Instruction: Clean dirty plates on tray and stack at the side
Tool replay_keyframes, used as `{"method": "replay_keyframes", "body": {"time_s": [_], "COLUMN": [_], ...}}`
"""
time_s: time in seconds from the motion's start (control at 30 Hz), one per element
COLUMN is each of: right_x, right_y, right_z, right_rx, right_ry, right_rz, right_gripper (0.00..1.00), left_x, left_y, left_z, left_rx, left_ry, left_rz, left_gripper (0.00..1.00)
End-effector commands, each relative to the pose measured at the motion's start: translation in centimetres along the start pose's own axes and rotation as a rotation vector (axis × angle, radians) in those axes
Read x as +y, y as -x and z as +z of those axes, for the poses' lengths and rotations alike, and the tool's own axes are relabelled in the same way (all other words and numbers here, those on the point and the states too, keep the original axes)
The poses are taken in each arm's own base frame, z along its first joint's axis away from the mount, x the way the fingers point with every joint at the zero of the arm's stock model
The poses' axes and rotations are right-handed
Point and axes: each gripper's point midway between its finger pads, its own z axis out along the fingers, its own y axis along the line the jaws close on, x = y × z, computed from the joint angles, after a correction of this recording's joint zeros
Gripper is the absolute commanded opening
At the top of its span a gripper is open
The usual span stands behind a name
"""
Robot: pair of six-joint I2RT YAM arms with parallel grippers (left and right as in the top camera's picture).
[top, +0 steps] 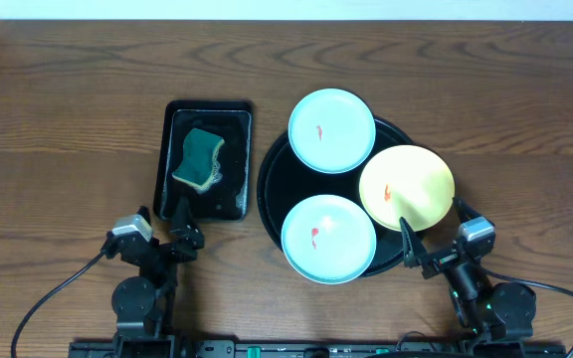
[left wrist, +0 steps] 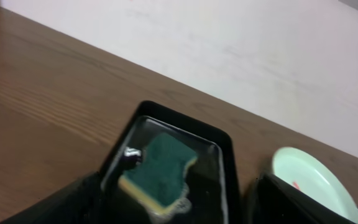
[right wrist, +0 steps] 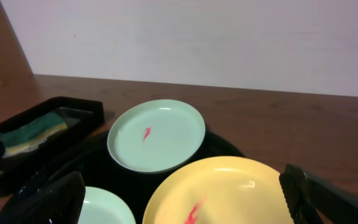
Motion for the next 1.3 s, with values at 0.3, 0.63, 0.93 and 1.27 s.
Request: {"method": "replay_keyframes", "body": {"time_s": [0.3,0.63,0.93,1.27], "right_x": [3.1,3.8,2.2,3.3], "right_y": [2.8,9.3,12.6,10.8], "right_z": [-0.7,-2.4,-0.4,3.5], "right_rx": [-0.056,-0.030,0.324,0.597], "right_ry": [0.164,0.137,0.072,0.192], "right_rz": [-0.036,-0.189,-0.005,0.269], "right_gripper": [0.99,0.99,0.99,0.99], "left_x": [-4.5,-6.7,-7.8,-6.3], "left_y": [3.8,8.8,10.3,4.2], "left_z": [-1.3,-1.7,0.4,-0.2], "left_rx": [-0.052,0.066,0.394,0.760], "left_ry": [-0.196,-0.144,-0.023,0.080], "left_rz": [-0.016,-0.023,-0.050,-0.101], "left_gripper": [0.82,0.82,0.82,0.82]}}
